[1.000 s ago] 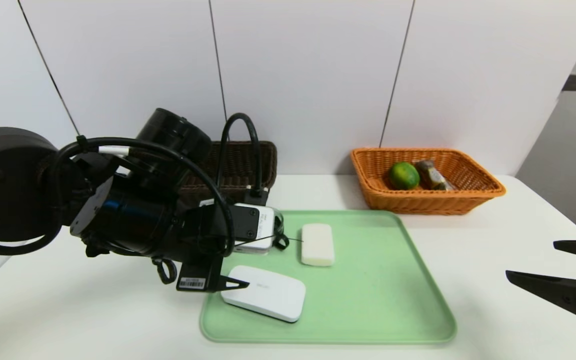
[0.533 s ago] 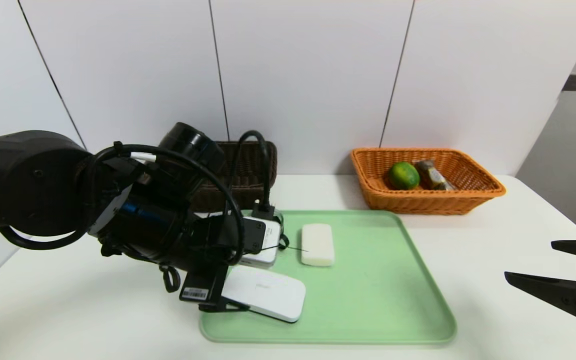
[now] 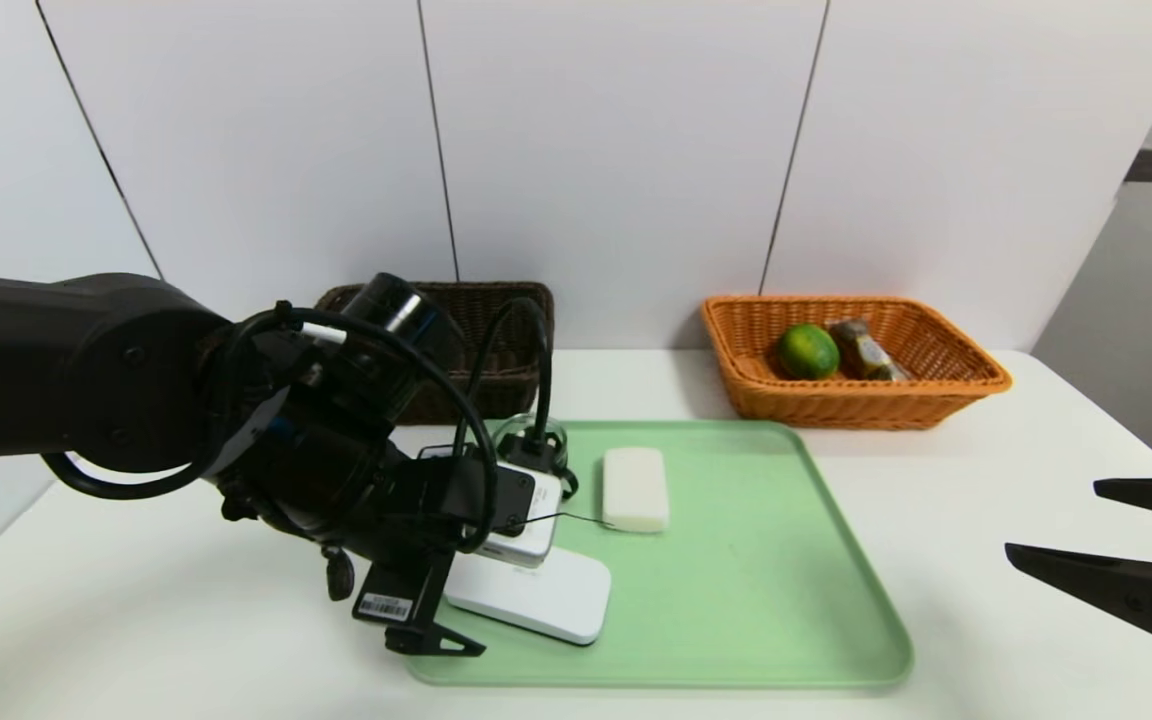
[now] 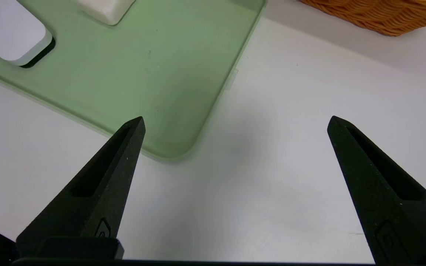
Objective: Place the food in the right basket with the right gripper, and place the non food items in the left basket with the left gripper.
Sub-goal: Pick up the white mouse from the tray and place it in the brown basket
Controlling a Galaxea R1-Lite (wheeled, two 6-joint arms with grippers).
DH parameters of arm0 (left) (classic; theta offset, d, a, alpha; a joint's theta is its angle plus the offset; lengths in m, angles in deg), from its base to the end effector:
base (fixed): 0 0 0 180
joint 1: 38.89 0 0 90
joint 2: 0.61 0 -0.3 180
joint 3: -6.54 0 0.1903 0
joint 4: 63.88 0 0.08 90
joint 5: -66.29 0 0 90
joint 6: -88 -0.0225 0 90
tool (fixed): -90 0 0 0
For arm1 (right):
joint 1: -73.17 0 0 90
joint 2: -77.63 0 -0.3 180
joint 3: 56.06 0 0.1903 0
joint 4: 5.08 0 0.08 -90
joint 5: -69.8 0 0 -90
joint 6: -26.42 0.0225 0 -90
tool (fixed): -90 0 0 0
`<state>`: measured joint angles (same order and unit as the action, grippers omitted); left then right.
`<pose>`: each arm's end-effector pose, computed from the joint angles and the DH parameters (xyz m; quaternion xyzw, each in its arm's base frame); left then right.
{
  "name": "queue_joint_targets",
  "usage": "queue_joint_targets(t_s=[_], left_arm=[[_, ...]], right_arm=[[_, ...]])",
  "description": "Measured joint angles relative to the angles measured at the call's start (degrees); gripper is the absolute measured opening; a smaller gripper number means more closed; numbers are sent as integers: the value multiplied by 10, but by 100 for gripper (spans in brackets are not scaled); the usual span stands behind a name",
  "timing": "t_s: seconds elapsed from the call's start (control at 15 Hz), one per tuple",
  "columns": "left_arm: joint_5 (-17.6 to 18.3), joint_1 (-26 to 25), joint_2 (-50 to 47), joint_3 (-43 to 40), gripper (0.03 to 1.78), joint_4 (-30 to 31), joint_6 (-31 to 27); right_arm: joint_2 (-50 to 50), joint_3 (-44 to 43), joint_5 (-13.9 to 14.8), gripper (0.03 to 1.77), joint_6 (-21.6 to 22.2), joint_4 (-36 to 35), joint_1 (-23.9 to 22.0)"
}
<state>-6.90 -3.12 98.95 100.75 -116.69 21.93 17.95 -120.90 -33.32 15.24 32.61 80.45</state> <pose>0.2338 -0.1765 0.1918 0.4943 0.1909 -0.5858 0.6132 0.1224 0.0208 0.2213 -0.0778 0.2618 0.1964 0.9417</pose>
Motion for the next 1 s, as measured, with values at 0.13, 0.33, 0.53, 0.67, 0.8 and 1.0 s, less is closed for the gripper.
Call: queue_joint_targets(t_s=[0.13, 0.33, 0.53, 0.67, 0.8, 1.0], left_arm=[[0, -2, 6, 1, 166, 1, 1], [0, -2, 19, 3, 167, 10, 3], [0, -2, 33, 13, 168, 14, 5], [0, -4, 39, 16, 168, 10, 9], [0, -7, 42, 14, 169, 9, 12], [1, -12, 46, 12, 169, 9, 13]], right_arm=[[5, 0, -13, 170, 1, -2, 0], [10, 0, -19, 170, 2, -2, 0], [12, 0, -29, 170, 12, -2, 0], [14, 0, -30, 170, 12, -2, 0], [16, -1, -31, 170, 12, -2, 0], [22, 2, -37, 170, 13, -1, 0]])
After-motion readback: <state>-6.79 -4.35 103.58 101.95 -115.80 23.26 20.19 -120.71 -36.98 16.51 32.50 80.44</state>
